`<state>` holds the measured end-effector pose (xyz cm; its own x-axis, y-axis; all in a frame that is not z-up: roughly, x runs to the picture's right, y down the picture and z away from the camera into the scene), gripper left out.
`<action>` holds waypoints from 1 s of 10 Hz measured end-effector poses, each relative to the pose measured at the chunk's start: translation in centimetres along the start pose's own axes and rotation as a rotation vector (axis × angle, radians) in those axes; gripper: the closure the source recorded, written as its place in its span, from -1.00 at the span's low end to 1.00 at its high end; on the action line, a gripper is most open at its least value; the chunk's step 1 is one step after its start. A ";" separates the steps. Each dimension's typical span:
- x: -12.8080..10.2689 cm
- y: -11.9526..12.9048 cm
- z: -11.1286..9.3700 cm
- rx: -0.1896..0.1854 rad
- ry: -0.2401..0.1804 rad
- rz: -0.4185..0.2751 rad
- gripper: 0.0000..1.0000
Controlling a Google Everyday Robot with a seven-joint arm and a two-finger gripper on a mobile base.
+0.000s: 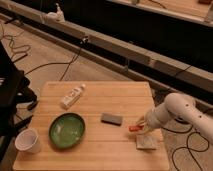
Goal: Place the pepper on the white sponge
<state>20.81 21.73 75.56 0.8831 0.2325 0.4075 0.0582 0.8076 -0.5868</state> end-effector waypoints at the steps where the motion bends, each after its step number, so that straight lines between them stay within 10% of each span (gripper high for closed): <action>1: 0.4 0.5 -0.3 0.005 0.000 0.021 1.00; 3: 1.0 2.0 -0.7 0.016 -0.010 0.066 0.94; 10: 4.0 6.5 -0.8 0.047 -0.028 0.219 -0.39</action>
<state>25.11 27.48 72.82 0.8588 0.4199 0.2935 -0.1562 0.7603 -0.6305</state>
